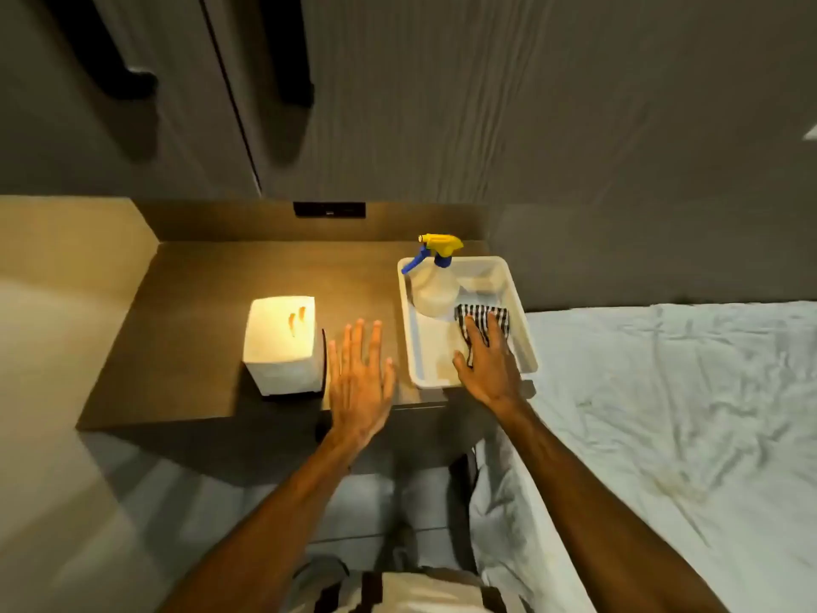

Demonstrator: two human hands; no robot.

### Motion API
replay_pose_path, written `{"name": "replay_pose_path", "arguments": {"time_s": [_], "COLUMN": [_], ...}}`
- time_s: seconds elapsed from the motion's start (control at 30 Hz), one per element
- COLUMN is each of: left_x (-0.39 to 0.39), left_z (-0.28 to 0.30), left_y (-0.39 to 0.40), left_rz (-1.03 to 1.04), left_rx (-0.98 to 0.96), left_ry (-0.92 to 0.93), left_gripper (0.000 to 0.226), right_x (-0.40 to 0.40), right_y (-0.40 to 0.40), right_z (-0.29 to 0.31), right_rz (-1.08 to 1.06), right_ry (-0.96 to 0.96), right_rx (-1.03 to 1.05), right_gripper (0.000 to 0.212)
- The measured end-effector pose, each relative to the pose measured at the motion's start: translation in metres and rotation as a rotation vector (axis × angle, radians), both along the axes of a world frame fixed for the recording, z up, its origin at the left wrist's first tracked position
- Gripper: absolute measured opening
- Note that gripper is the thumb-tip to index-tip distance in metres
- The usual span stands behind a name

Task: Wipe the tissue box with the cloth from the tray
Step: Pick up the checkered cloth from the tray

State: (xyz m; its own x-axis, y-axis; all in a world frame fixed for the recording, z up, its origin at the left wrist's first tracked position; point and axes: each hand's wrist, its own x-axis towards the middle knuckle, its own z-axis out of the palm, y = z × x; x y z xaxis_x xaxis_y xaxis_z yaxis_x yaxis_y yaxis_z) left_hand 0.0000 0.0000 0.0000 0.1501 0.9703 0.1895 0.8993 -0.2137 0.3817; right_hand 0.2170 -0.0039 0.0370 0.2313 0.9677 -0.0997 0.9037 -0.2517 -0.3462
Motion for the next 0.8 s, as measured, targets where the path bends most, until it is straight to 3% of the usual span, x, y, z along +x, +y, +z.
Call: {"name": "replay_pose_path", "arguments": {"time_s": [0.1,0.23,0.5,0.8], "left_x": [0.001,0.017,0.03,0.025], "left_z": [-0.025,-0.042,-0.053,-0.042], "left_y": [0.021,0.038,0.052,0.05], "left_rz": [0.065,0.038,0.017,0.028], "left_rx": [-0.226,-0.344,-0.332,-0.361], "left_ry": [0.137,0.14,0.195,0.157], "left_gripper": [0.068,0.07,0.075,0.073], "right_x": [0.016,0.03,0.032,0.033], "right_y": [0.023,0.04,0.051,0.053], "right_z": [-0.013,-0.025,-0.027,-0.013], "right_rz": [0.009,-0.021,0.011,0.013], "right_ry": [-0.064,-0.08,-0.188,-0.289], "right_rx": [-0.171,-0.241,-0.323,-0.266], "right_gripper": [0.078,0.08,0.074,0.069]}}
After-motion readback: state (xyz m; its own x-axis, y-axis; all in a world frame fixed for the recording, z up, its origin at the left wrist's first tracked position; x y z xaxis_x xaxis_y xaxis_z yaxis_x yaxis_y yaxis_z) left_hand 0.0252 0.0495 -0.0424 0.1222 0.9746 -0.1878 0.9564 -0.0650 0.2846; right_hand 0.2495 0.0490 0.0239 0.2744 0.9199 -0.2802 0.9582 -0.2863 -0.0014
